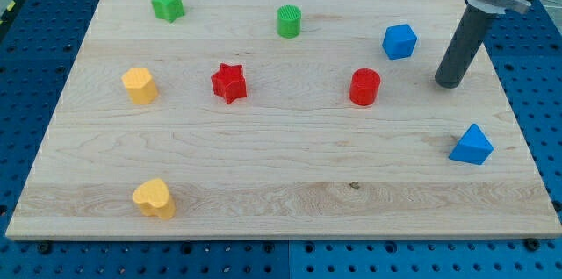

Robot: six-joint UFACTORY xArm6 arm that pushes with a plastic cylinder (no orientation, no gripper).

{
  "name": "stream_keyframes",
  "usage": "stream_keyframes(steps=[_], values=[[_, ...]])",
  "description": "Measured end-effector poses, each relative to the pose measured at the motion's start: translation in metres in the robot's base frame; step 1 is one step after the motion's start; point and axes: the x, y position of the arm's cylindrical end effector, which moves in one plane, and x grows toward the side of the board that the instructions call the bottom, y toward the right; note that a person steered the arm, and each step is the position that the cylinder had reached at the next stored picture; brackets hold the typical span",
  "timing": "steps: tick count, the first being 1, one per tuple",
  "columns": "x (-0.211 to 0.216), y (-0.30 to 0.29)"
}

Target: Move the arm below the red circle

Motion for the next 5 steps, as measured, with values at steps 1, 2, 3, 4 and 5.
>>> stream_keyframes(steps=[1, 2, 3, 4, 5], values=[[0.004, 0.0], [0.004, -0.006], [0.006, -0.022], [0.03, -0.022], [0.043, -0.022]])
